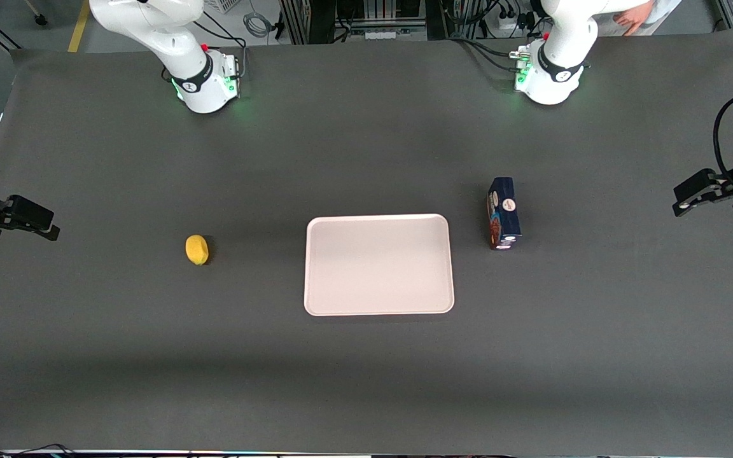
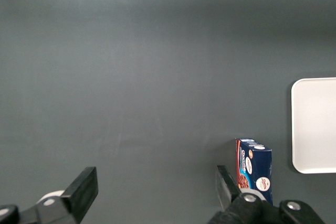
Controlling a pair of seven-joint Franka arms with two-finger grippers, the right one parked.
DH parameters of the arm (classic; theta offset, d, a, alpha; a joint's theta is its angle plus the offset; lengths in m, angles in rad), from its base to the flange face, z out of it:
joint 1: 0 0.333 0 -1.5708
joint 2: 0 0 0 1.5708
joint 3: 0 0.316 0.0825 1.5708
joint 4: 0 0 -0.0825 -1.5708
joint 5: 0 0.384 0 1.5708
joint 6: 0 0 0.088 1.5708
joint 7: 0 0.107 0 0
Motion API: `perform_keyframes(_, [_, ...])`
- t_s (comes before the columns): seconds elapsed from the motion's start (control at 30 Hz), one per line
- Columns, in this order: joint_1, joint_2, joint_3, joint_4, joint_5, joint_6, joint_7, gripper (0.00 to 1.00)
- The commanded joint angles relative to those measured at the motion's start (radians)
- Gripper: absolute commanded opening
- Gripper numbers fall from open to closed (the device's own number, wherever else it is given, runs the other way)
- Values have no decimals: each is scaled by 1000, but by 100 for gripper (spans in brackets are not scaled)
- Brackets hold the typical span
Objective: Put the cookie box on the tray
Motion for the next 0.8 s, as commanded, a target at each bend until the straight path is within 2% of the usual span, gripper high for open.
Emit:
perform_keyframes(0.0, [-27, 12, -5, 33, -16, -33, 2, 100])
perform_keyframes(0.3, [-117, 31, -7, 32, -14, -35, -149, 99])
perform_keyframes(0.77, [-154, 72, -53, 6, -14, -33, -319, 99])
